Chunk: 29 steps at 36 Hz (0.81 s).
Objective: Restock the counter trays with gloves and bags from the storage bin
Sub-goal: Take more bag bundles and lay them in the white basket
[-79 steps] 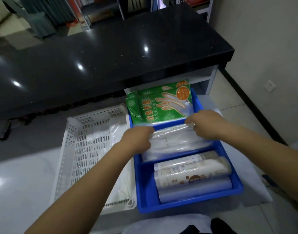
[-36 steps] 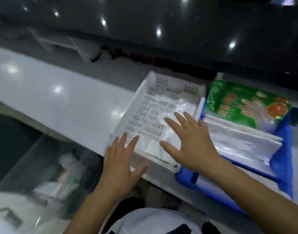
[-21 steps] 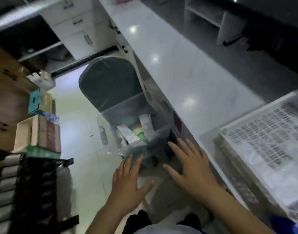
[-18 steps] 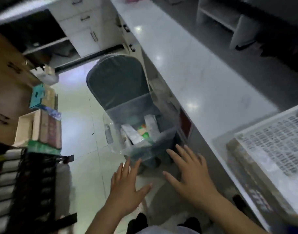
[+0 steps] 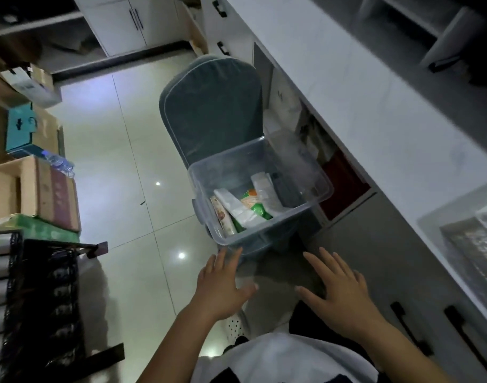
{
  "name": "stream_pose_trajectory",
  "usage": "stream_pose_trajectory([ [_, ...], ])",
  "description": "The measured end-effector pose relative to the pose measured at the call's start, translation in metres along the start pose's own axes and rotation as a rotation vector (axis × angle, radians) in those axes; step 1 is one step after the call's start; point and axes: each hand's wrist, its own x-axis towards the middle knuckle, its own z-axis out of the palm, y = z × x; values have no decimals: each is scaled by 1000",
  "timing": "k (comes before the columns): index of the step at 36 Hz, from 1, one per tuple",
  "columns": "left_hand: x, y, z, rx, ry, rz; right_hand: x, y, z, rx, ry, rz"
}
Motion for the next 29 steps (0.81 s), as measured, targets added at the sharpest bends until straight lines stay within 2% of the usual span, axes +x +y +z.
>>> stream_pose_trajectory([
  [5, 25, -7, -9, -82, -50, 27, 29, 1, -7, -14, -28, 68],
  [8, 49, -11, -16, -84, -91, -18, 64, 1, -11, -20, -64, 64],
  [14, 109, -4, -45, -147, -173, -138, 175, 0, -6, -113, -98, -10],
  [18, 166, 6, -64, -349, -193, -176, 258, 2, 9, -154, -136, -44],
  [20, 204, 5, -66, -504, -166, -270, 297, 6, 20, -230, -149, -63],
  [25, 303, -9, -43, -952, -158, -702, 359, 23, 50, -289, -200, -46],
  [29, 361, -26, -10, -1102, -203, -937, 369, 33, 67, -294, -213, -40],
])
